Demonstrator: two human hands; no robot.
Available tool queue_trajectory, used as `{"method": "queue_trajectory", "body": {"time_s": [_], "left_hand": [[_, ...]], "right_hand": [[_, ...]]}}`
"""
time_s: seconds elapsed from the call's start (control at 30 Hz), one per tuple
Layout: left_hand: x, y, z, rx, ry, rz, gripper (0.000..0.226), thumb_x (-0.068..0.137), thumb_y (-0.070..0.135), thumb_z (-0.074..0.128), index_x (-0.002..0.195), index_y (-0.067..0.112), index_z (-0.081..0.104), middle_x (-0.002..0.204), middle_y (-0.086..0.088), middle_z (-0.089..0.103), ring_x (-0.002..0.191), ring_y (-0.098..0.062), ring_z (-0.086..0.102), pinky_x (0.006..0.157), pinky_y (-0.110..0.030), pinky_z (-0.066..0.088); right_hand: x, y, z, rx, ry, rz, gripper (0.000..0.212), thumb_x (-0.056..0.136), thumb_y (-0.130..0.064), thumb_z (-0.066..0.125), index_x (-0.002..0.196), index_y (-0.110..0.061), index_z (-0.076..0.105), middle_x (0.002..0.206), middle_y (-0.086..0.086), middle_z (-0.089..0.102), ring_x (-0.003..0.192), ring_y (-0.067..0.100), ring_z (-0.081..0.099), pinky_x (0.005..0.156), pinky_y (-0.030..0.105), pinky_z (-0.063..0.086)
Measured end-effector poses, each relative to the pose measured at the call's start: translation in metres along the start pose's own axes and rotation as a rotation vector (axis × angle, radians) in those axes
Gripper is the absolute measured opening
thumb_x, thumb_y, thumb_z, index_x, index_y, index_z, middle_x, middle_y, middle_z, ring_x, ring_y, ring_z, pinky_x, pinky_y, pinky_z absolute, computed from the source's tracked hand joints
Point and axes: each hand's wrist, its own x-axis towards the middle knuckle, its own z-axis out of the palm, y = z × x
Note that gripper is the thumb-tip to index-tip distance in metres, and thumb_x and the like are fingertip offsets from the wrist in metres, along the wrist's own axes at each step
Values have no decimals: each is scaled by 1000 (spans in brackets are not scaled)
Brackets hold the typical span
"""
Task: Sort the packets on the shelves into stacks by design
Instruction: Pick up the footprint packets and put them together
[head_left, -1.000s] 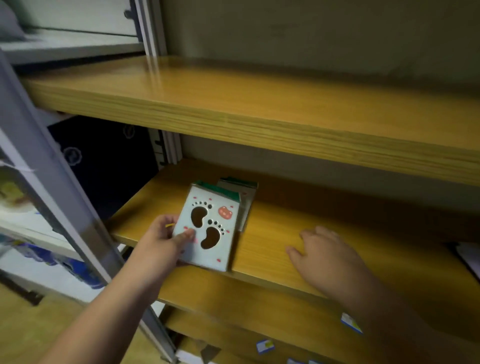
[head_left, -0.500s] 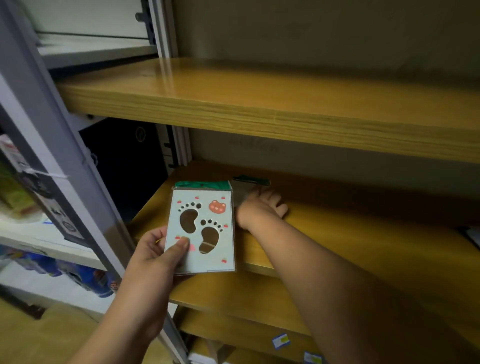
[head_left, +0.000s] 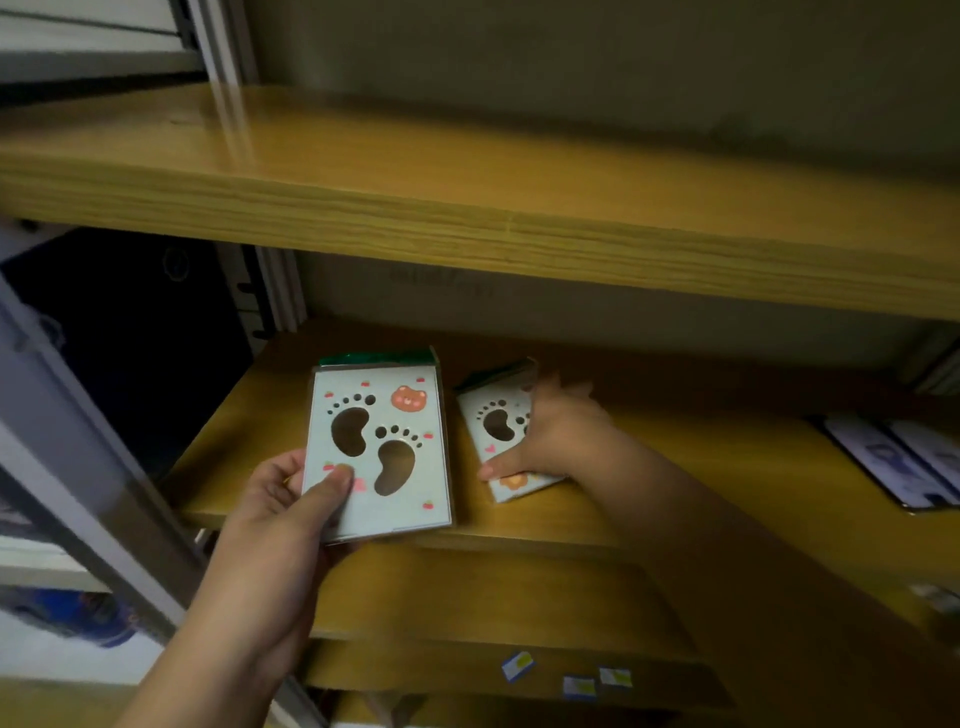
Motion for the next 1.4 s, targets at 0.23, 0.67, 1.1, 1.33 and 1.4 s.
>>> {"method": "queue_trajectory", "body": {"time_s": [0.23,0.67,1.1,1.33,1.4], "left_hand": [[8,-14,35,-15,-153,-50,35,93,12,64,127,19,58,107,-10,79,94,-30,77,73,-44,64],[-47,-55,131,151,-196,-63,36,88,6,70,113,25,53,94,-3,80,82,-23,78,60,-38,62],[-218,-139,270,219,-363,-39,33,89,1,64,110,23,53,91,-1,80,81,-24,78,52,-28,60],[-277,-175,345,256,-503,-106,32,89,2,64,110,23,54,93,-8,81,78,-27,78,49,-29,58],[-286,-180,369,279,-541,-114,33,89,4,66,112,25,53,94,-8,81,81,-28,78,52,-31,59]], "right_hand": [[-23,76,-3,699,133,141,69,62,-29,92,113,-17,47,104,2,64,90,20,65,66,31,53],[-130,243,3,1380,227,229,9,87,-29,71,82,-36,73,77,-4,77,71,20,75,58,37,61],[-321,431,8,1695,371,236,27,93,-22,66,120,-23,65,109,9,75,96,27,74,70,40,61],[-386,504,-4,1760,457,227,32,94,-19,64,125,-14,61,113,17,72,101,34,72,84,48,59],[-394,522,-7,1797,484,205,32,92,-16,65,124,-13,61,109,16,74,100,34,72,81,45,60]]}}
